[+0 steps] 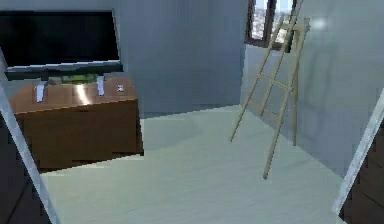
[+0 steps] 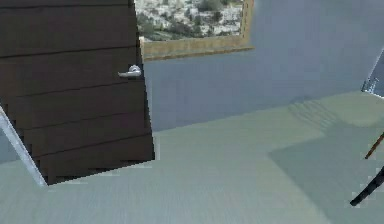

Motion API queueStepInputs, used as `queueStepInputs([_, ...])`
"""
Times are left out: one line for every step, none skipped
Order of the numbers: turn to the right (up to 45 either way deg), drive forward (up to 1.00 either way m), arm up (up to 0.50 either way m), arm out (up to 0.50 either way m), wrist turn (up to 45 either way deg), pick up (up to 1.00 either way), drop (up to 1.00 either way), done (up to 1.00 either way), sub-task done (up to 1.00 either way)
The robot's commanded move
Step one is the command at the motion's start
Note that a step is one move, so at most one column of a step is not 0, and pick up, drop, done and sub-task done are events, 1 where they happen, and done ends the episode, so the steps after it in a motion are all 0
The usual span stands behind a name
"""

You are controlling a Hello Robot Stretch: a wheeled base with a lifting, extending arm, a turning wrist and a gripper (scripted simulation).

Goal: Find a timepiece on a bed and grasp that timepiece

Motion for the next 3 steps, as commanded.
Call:
queueStepInputs([0.0,1.00,0.00,0.00,0.0,0.00,0.00,0.00,0.00])
queueStepInputs([12.0,0.00,0.00,0.00,0.0,0.00,0.00,0.00,0.00])
queueStepInputs([0.0,0.05,0.00,0.00,0.0,0.00,0.00,0.00,0.00])
